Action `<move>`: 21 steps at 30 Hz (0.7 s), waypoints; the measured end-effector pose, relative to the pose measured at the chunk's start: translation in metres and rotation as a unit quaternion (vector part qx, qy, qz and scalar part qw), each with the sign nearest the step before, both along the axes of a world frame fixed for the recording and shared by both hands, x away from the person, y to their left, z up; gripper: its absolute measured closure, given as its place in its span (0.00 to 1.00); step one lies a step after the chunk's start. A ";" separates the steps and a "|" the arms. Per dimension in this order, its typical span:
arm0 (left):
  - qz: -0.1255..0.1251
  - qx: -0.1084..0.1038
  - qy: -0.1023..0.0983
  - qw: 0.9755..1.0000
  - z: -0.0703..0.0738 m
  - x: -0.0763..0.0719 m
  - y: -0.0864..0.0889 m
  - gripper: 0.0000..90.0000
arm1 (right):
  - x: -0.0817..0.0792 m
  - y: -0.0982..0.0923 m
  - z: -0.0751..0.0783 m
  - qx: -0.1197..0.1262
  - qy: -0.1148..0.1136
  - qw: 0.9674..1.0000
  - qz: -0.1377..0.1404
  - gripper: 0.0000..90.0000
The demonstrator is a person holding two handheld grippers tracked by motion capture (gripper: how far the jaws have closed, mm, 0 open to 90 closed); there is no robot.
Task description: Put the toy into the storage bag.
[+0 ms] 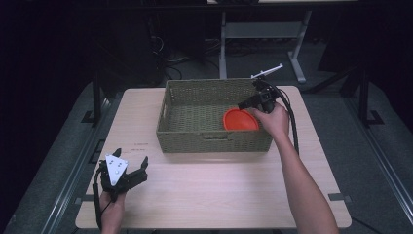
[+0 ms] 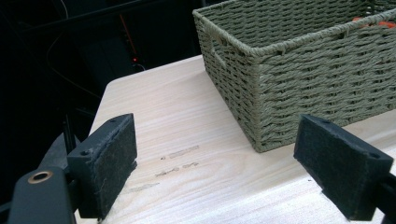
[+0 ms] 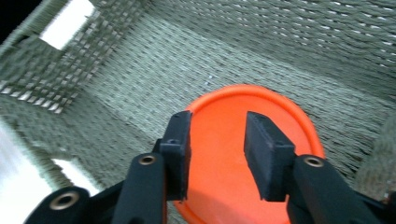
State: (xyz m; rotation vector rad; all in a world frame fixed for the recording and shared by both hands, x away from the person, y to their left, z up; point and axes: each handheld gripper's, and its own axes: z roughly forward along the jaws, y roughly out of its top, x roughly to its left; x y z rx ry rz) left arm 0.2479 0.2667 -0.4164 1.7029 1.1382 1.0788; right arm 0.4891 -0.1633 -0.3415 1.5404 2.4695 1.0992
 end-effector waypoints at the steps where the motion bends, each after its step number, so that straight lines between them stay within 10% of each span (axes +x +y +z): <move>1: 0.000 0.000 0.000 1.000 0.000 0.000 0.000 0.14 | -0.001 -0.001 0.000 0.005 -0.003 1.000 0.003 0.66; 21: -0.002 0.004 -0.001 1.000 0.000 -0.001 0.000 0.14 | -0.010 -0.012 0.003 0.034 -0.001 0.999 0.011 0.48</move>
